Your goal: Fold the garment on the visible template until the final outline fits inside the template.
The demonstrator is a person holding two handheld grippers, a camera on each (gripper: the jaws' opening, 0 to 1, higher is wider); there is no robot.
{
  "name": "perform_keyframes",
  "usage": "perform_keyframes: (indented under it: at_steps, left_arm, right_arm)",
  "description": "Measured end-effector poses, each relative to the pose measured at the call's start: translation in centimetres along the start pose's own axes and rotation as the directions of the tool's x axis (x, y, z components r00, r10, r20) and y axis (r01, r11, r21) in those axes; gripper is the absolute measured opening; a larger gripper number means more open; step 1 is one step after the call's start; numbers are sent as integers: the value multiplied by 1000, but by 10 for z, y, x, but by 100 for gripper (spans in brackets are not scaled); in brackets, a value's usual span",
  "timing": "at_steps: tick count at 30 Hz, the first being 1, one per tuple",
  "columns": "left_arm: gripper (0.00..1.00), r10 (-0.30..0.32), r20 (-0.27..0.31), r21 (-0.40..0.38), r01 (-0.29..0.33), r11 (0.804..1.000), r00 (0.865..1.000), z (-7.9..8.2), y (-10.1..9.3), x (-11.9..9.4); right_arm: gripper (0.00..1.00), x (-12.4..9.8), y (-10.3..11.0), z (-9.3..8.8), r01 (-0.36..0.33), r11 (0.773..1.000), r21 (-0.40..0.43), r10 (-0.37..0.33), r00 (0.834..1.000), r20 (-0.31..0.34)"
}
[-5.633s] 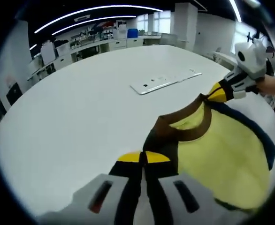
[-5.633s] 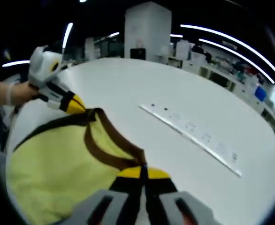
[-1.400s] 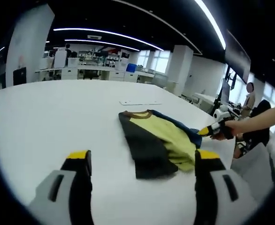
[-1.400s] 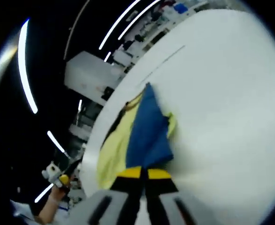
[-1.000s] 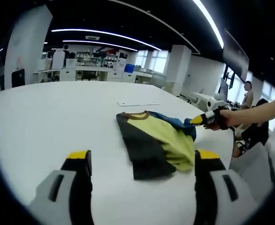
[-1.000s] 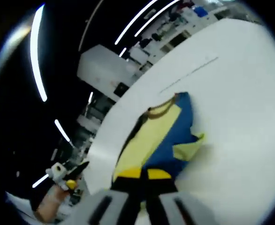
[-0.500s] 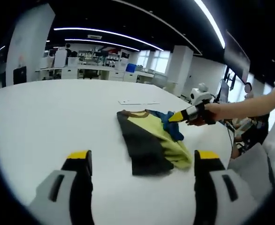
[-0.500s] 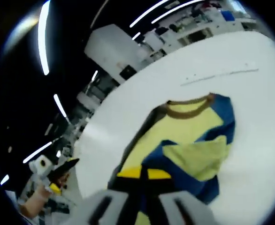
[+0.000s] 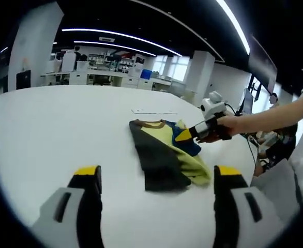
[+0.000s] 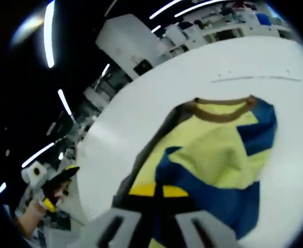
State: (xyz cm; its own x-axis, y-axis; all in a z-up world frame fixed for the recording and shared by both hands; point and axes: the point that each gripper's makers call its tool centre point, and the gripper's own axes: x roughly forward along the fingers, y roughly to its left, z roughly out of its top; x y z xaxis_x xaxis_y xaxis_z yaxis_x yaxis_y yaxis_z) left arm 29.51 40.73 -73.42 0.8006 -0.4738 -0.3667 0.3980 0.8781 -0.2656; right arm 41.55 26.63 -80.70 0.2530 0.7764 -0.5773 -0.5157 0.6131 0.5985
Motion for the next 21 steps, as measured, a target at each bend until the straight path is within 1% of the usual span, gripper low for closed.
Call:
perform_keyframes:
  at_steps: [3,8,12,13,17,18,19,21]
  left_arm:
    - [87,0,-2,-3,0,1000,1000,-1,-1,0]
    - [87,-1,-4,-4,1,1000,1000,-2,-1,1]
    - [87,-2,-6,-5,2,1000,1000,-3,-2,2]
    - [87,-3,-7,-5,3,1000,1000,-3,-2,2]
    - [87,-9,-6,-4,9,1000,1000,-4,-5,4]
    - [86,-10,-7,-4,10,1000,1000,-4,-5,4]
    - [86,-12,-7,-5,12,1000,1000,-4,-7,5]
    - [86,-14,-7,-6,14,1000,1000,-5,-7,6]
  right_arm:
    - [0,2,2,-3,5,1000,-19,-5,1000,-12]
    - [0,2,1,-4,8,999,-42,-9,1000,-24]
    - [0,-1,3,-6,1,997,-80,-4,1000,-29]
    - [2,-2,4,-7,-3,996,-87,0,999,-32]
    - [14,-5,13,-9,-29,986,-161,22,999,-45]
    - [15,-5,16,-9,-51,979,-195,42,998,-52]
    - [17,-5,15,-9,-49,978,-201,38,998,-59]
    - [22,-7,16,-9,-56,969,-239,43,997,-60]
